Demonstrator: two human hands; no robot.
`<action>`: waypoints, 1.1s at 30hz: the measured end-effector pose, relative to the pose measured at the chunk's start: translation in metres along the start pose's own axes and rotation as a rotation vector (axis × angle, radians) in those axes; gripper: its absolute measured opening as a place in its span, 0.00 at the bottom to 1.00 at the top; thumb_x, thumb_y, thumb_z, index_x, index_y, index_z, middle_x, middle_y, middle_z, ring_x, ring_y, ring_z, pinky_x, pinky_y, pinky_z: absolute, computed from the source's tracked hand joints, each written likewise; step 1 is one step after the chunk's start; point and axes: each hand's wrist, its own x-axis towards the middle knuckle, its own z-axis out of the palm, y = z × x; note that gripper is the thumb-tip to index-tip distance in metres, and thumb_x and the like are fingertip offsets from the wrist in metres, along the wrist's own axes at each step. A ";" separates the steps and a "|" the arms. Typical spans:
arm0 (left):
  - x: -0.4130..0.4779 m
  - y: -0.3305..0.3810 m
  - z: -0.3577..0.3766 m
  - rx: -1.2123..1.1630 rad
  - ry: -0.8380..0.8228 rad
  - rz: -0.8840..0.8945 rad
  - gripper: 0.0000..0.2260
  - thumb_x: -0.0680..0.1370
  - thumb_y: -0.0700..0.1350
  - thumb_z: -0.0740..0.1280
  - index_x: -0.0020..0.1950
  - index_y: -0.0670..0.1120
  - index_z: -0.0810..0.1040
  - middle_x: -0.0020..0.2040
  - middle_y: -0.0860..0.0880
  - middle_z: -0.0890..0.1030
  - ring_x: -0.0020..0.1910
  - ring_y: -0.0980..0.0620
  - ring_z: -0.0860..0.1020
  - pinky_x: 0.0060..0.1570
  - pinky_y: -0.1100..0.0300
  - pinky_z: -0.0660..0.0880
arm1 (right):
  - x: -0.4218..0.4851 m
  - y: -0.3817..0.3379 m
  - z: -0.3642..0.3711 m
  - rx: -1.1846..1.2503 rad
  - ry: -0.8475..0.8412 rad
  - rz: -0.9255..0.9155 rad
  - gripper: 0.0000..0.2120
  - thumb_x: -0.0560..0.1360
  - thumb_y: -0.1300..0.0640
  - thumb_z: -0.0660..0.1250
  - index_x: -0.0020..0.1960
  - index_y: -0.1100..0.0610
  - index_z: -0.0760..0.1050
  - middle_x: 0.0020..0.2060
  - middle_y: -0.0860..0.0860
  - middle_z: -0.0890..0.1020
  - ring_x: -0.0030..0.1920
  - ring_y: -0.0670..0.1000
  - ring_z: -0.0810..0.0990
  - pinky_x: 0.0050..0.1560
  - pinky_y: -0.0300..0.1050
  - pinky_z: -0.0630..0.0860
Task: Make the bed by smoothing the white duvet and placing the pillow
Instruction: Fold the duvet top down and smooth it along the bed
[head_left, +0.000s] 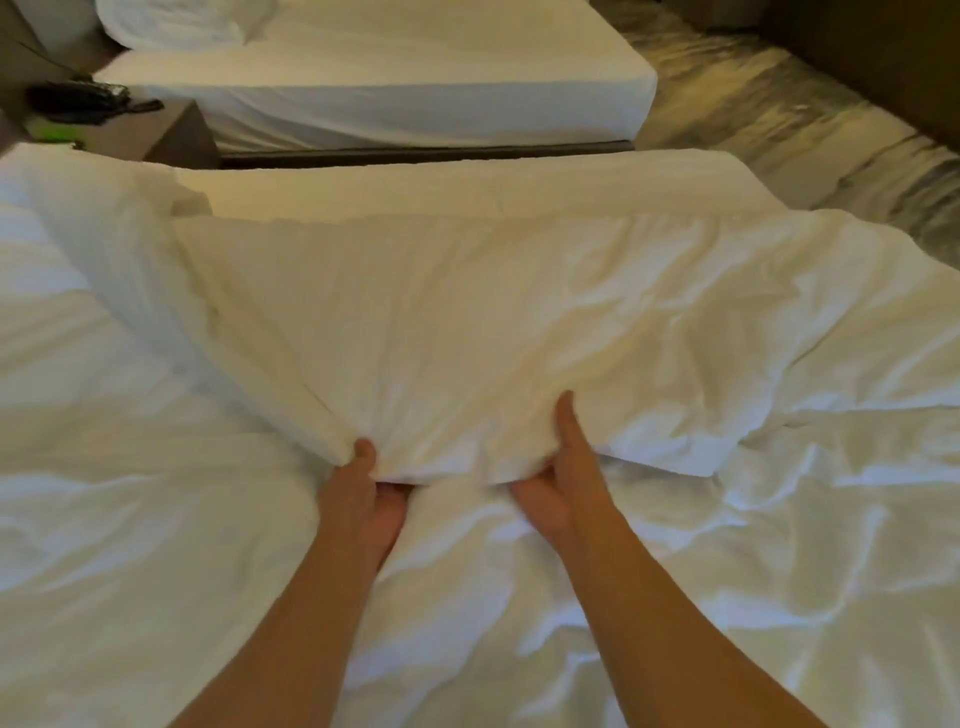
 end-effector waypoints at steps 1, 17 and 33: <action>0.002 -0.005 -0.006 0.036 0.048 -0.056 0.22 0.84 0.48 0.64 0.77 0.43 0.68 0.67 0.37 0.79 0.64 0.36 0.79 0.47 0.38 0.80 | 0.002 0.012 0.005 -0.024 0.060 0.003 0.27 0.77 0.44 0.73 0.71 0.56 0.77 0.63 0.58 0.84 0.63 0.61 0.82 0.67 0.65 0.76; -0.018 0.044 0.003 0.167 -0.026 -0.045 0.20 0.86 0.43 0.60 0.78 0.43 0.66 0.66 0.37 0.78 0.63 0.36 0.76 0.49 0.31 0.74 | 0.002 0.038 -0.008 0.059 0.048 0.041 0.22 0.78 0.43 0.71 0.67 0.55 0.79 0.57 0.59 0.87 0.61 0.62 0.83 0.59 0.64 0.79; 0.068 0.179 -0.069 0.318 0.045 0.052 0.20 0.83 0.47 0.67 0.74 0.46 0.71 0.65 0.45 0.79 0.54 0.43 0.79 0.51 0.48 0.80 | 0.011 0.181 0.057 -0.026 0.214 -0.308 0.24 0.79 0.48 0.72 0.70 0.59 0.75 0.60 0.61 0.85 0.59 0.63 0.84 0.62 0.64 0.80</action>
